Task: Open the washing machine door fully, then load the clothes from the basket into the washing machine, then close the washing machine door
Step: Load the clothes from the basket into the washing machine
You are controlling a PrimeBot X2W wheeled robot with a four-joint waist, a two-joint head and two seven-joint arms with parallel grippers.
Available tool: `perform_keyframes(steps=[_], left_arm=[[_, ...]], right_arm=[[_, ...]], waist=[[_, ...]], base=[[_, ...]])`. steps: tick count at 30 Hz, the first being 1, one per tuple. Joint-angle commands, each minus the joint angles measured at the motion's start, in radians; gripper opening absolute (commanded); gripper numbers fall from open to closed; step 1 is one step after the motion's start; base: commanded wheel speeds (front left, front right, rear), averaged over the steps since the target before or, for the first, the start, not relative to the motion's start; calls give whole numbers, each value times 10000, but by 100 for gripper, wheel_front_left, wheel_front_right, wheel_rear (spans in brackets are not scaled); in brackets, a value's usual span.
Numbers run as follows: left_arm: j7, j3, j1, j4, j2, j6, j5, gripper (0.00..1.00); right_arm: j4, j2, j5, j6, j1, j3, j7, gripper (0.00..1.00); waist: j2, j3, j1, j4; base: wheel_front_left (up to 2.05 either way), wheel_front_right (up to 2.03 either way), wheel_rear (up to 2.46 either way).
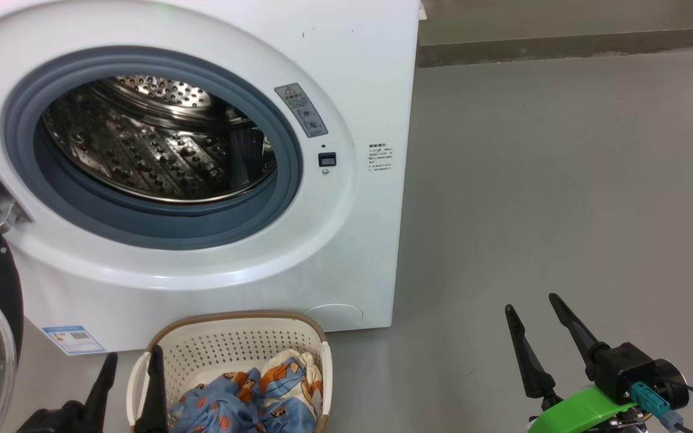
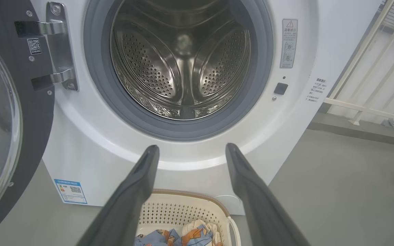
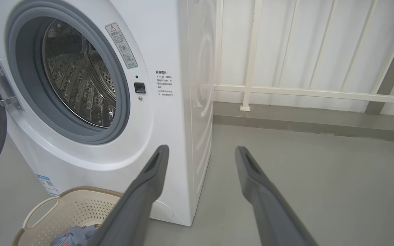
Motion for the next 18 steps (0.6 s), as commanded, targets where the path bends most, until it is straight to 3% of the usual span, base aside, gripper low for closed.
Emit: perform_keyframes(steps=[1, 18], left_arm=[[-133, 369, -435, -183, 83, -57, 117, 100], [-134, 295, -427, -94, 23, -90, 223, 100]], right_arm=[[-233, 5, 47, 16, -183, 250, -120, 100], [-212, 5, 18, 16, -199, 274, -120, 100]], waist=[[0, 1, -1, -3], [0, -19, -1, 24]], base=[[0, 0, 0], [0, 0, 0]])
